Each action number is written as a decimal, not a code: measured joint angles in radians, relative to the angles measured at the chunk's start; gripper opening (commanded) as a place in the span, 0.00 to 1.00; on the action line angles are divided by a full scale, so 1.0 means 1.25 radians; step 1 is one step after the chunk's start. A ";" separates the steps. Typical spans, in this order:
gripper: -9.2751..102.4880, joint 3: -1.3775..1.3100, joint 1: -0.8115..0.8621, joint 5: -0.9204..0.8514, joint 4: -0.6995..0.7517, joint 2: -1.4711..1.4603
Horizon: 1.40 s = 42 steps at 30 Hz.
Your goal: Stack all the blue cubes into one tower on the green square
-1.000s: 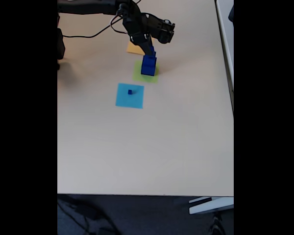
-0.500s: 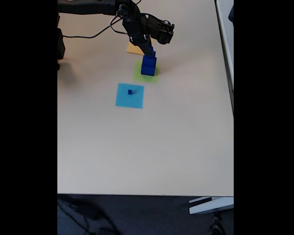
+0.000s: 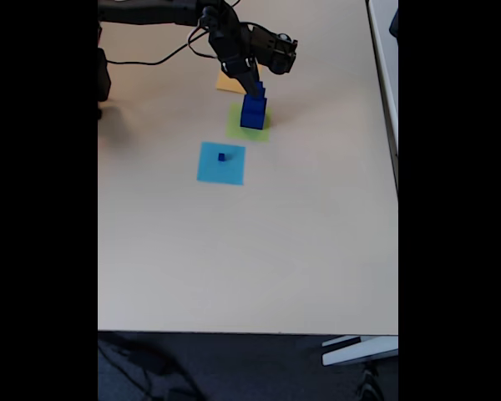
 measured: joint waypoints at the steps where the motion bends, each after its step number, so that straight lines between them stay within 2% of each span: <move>1: 0.24 0.000 0.000 -0.001 0.000 0.000; 9: 0.28 0.000 -0.002 -0.004 -0.020 0.000; 14: 0.29 0.000 -0.010 -0.038 -0.070 0.002; 20: 0.29 -0.048 -0.023 -0.164 -0.222 0.001; 26: 0.29 -0.225 -0.032 -0.319 -0.253 0.002; 33: 0.27 -0.319 0.044 -0.336 -0.158 0.002; 42: 0.26 -0.329 0.134 -0.323 0.011 0.001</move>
